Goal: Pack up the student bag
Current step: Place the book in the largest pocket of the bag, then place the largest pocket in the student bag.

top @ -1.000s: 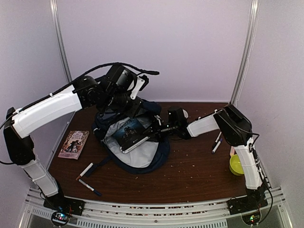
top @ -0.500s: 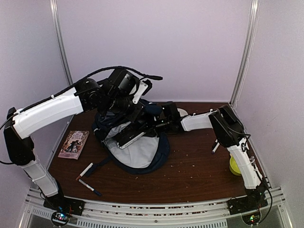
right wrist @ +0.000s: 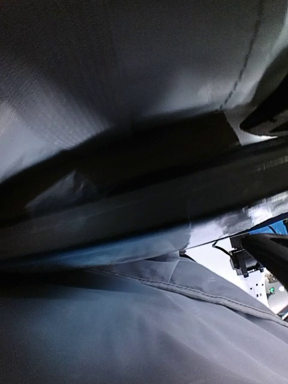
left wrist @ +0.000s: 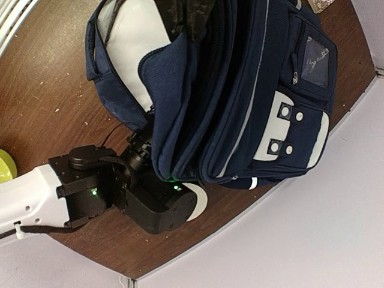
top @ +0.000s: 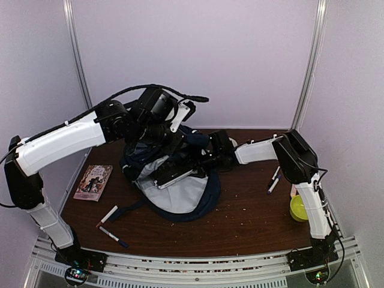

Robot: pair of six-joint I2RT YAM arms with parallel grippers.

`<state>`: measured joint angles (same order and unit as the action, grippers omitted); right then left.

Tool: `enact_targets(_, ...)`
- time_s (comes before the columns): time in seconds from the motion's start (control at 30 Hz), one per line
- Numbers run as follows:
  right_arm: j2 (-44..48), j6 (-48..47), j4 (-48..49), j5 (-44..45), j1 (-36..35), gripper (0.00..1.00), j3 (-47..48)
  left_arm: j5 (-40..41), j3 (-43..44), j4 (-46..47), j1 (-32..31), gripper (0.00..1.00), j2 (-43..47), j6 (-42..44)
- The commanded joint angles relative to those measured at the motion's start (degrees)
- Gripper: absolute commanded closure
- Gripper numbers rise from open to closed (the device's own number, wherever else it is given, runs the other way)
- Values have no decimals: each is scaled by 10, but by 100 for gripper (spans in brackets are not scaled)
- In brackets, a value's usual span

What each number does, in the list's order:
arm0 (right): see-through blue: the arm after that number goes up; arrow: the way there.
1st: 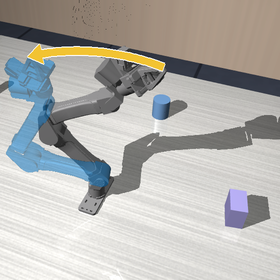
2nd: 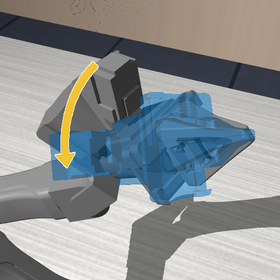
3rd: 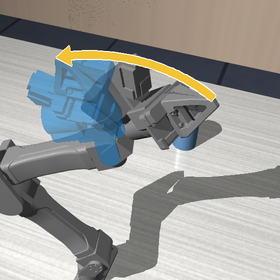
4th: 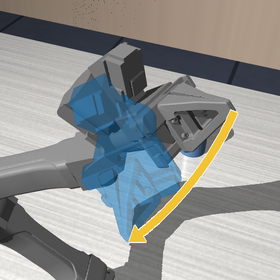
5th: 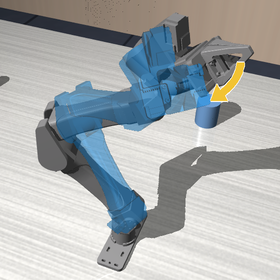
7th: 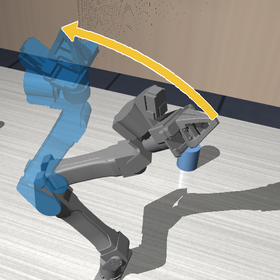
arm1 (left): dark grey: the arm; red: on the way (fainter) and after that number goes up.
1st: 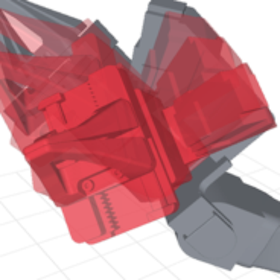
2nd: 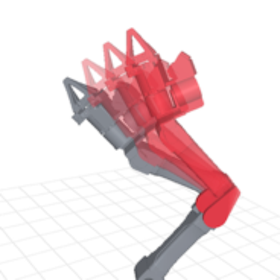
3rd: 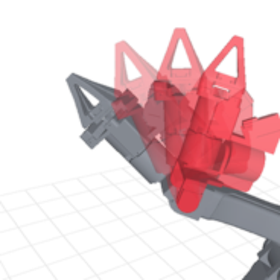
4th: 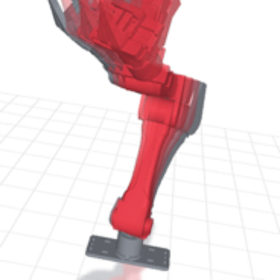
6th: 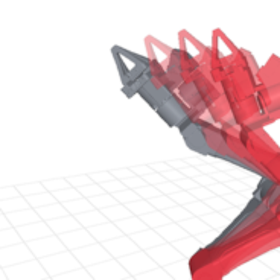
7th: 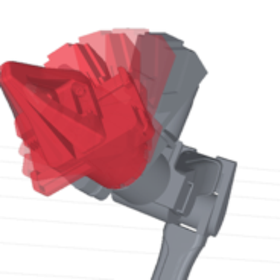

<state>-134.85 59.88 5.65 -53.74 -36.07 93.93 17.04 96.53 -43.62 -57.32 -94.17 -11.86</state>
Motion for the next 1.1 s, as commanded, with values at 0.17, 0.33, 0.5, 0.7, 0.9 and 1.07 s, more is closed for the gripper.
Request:
enact_targets(0.17,91,-34,-52,79,10,30,-62,12,-1,74,-11,100,36,5)
enact_targets(0.33,121,18,45,39,1,29,-110,11,-5,75,-11,100,24,5)
enact_targets(0.5,201,-18,10,27,-4,29,-193,2,-21,81,-11,100,28,-14)
enact_targets(0.7,297,-161,-116,34,43,28,-281,-13,-50,75,-11,100,24,-28)
enact_targets(0.9,368,-291,-210,60,121,28,-321,-93,-95,75,-11,95,18,-44)
enact_targets(1.07,433,-300,-173,69,160,29,-347,-110,-127,69,-9,44,47,-61)
